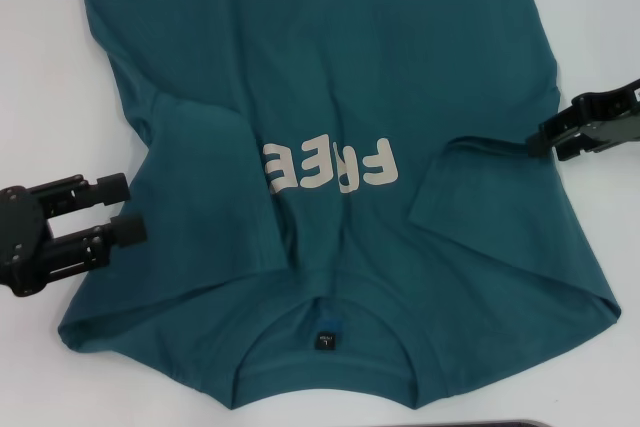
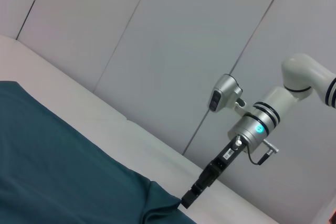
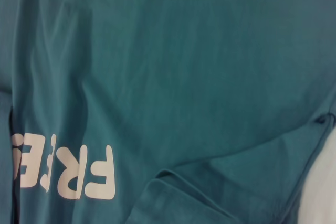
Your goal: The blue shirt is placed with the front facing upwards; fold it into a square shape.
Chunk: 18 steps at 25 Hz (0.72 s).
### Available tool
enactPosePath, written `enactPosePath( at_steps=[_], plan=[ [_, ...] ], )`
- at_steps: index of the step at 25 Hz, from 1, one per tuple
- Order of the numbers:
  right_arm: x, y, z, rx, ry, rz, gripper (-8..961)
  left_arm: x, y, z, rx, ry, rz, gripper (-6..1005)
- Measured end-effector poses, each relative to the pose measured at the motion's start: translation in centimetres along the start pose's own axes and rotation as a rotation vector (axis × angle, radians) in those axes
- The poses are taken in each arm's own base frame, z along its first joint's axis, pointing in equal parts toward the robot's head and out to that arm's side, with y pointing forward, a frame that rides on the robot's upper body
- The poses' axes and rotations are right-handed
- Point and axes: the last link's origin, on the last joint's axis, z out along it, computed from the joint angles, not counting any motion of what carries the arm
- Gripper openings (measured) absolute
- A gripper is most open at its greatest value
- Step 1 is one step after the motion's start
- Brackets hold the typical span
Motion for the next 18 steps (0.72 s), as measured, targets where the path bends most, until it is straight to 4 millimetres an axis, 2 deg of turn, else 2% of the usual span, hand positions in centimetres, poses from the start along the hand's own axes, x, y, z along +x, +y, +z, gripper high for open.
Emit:
enactPosePath(
  at_steps=[11, 18],
  plan=[
    [-0.6, 0.0, 1.1, 0.005, -0.026, 0.012, 494, 0.0, 0.0, -0.2, 0.008, 0.009, -0.001, 644],
    [-2.7, 0.9, 1.2, -0.103, -0.245, 0.009, 493, 0.1, 0.0, -0.1, 0.006, 0.018, 0.0, 644]
  ],
)
